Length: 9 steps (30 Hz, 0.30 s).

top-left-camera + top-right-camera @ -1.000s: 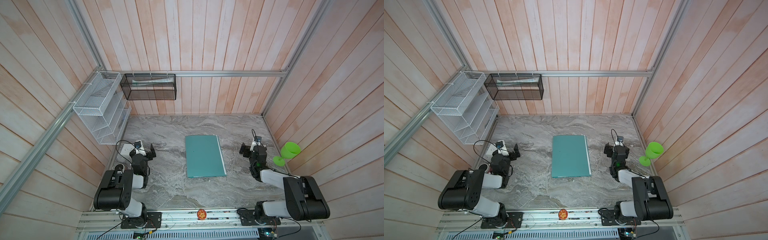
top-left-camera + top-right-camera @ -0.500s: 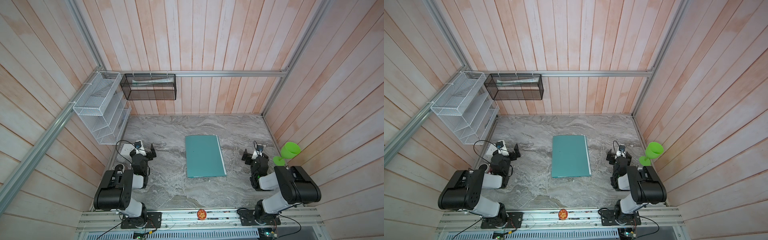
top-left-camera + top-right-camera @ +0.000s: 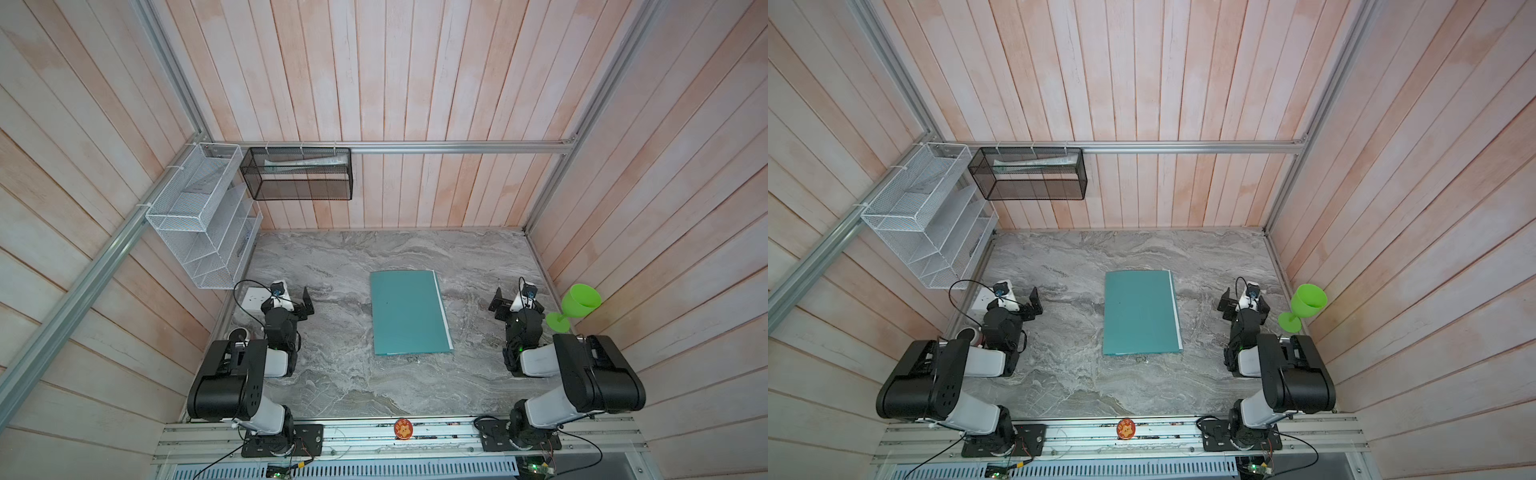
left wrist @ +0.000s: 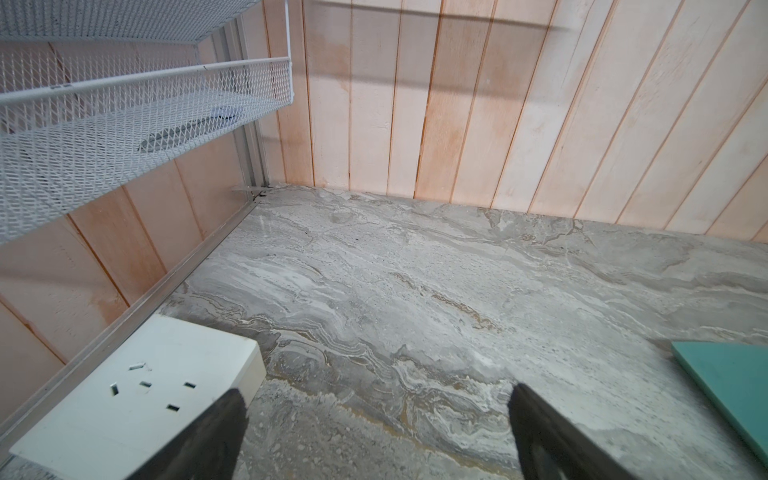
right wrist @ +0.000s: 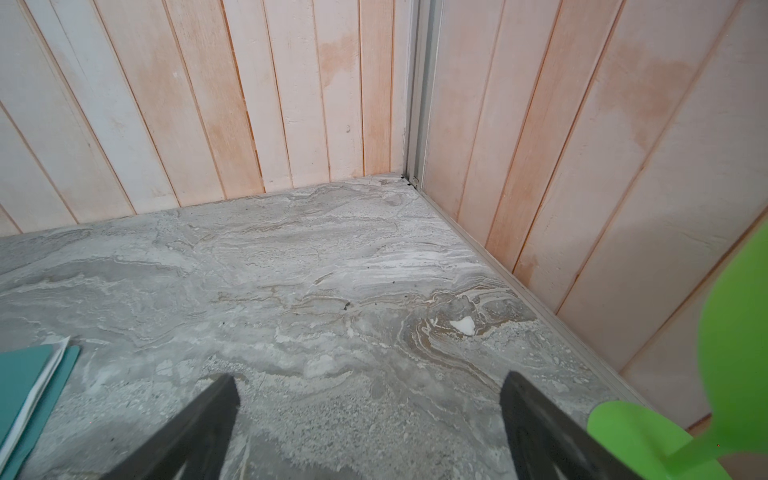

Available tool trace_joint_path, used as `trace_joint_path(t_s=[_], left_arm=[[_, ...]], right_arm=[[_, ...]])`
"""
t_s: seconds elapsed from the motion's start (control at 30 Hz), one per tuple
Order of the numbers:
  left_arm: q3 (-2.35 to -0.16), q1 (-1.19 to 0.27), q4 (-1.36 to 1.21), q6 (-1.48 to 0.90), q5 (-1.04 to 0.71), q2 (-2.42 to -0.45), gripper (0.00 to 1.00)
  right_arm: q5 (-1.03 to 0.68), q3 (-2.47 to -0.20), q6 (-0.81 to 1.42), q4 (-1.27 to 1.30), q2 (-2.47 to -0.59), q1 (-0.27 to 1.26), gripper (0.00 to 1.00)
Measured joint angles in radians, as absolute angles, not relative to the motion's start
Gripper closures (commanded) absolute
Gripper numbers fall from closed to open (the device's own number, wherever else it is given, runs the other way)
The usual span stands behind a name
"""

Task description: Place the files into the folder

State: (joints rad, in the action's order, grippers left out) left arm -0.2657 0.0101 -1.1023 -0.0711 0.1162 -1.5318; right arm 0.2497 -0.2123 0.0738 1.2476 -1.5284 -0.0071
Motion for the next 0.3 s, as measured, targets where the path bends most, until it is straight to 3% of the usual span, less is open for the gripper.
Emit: trace_joint_path(t_s=[0.3], left_arm=[[-0.291,0.014,-1.087,-0.072,0.115,-1.533,0.00]], right_arm=[[0.250,-0.212,0.074,1.235,-1.528,-0.007,0.02]])
